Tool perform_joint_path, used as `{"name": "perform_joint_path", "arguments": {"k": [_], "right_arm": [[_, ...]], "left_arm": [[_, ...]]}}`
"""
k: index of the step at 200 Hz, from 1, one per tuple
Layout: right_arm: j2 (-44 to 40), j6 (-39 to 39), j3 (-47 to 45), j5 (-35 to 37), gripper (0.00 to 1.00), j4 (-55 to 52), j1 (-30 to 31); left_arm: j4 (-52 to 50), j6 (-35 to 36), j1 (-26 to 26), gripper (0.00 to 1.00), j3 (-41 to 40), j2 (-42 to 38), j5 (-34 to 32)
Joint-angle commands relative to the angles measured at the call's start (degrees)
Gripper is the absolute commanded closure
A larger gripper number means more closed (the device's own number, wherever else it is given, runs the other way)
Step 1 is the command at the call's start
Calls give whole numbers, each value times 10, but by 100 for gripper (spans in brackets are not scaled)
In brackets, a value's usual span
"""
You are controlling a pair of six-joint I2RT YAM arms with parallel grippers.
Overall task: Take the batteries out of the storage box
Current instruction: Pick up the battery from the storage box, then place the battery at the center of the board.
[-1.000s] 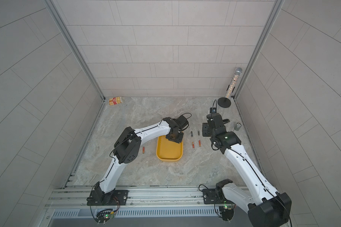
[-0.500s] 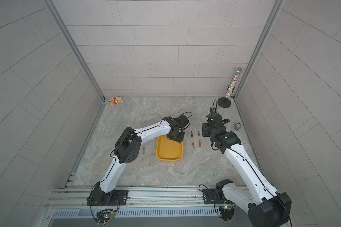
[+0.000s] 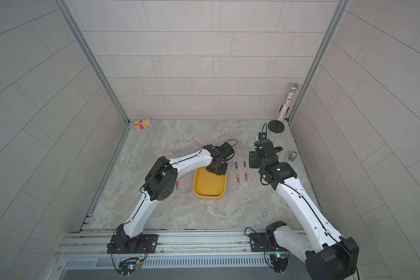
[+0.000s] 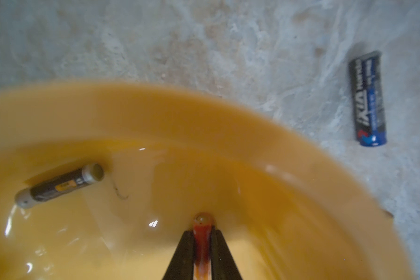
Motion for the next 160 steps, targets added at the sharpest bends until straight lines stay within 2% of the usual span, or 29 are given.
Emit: {"name": "perform_joint_path", "arguments": {"k": [1,25,68,87,106,137,160], "right_arm": [[-2,1,-1,-1,45,4,1],[0,0,-2,-8,45,5,2],[4,-8,-3,-18,45,3,13],[5,-10,-4,-21,45,6,28],[11,-12,-5,-26,45,10,58],[19,-11,-21,-27,43,39,133],[38,-3,-26,-27,43,58,174]], "left_arm": [[-27,6,0,92,-8,13,-12],[-31,9,0,100,-6,-16,-15],[-55,21,5,100,-17,-132,-46],[-66,28,20,100,-52,-202,-51],[-73,34,49,100,-127,-286,-72],[-74,59,164,100,-305,-420,-108],[-44,90,279,100,-430,-480,-85]]}}
